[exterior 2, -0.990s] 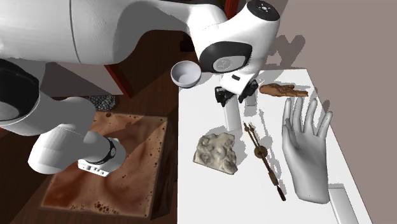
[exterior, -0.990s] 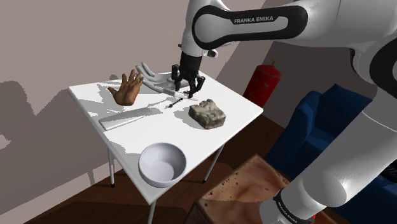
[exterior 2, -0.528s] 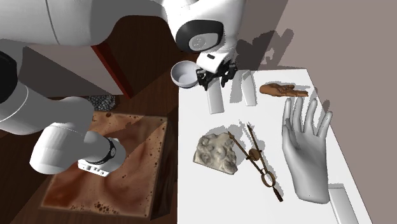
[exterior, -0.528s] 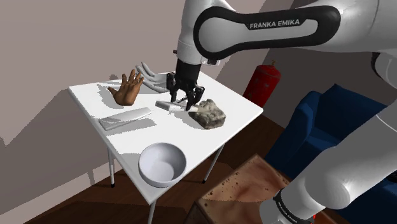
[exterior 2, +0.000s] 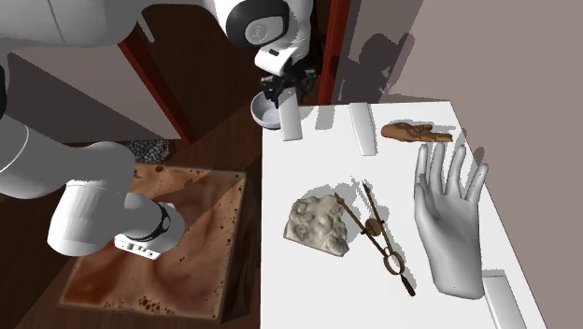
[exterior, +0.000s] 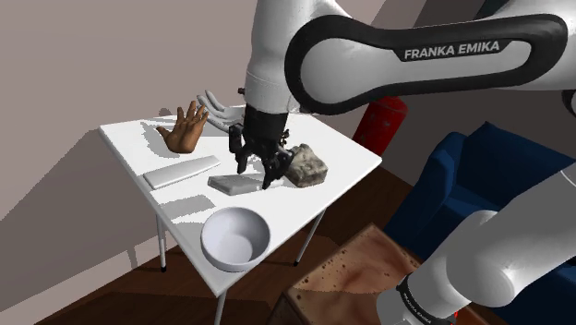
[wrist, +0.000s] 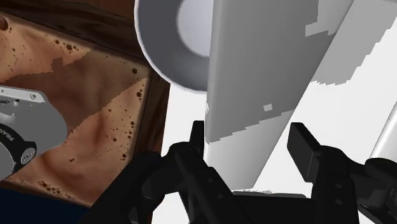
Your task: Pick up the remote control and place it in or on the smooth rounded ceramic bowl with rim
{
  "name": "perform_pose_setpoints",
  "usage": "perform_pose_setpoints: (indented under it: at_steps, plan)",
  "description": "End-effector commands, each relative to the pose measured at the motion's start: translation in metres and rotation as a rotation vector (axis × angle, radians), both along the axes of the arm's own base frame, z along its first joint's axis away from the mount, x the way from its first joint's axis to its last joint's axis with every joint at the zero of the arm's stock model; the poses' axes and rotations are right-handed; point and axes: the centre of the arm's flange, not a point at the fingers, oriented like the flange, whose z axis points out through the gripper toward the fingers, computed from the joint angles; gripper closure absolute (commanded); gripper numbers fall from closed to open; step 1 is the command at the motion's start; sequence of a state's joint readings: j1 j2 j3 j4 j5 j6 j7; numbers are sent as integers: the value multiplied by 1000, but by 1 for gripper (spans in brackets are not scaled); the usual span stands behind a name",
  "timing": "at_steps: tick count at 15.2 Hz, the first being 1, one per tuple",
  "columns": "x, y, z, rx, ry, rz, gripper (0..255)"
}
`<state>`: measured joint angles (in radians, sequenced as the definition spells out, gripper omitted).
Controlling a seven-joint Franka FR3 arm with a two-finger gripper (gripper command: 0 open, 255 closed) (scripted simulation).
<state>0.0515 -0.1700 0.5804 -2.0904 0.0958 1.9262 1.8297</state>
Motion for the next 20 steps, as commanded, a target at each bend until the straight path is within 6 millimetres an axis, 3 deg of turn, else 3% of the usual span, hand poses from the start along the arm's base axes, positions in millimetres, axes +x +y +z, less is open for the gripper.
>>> perform_pose_setpoints:
  at_steps: [1, 4, 18, 20]
  plan:
    - [-18, 17, 1, 0, 0, -2, 255]
    - [-54, 52, 1, 0, 0, -2, 255]
    - [-54, 52, -73, 0, 0, -2, 255]
    - [-54, 52, -74, 0, 0, -2, 255]
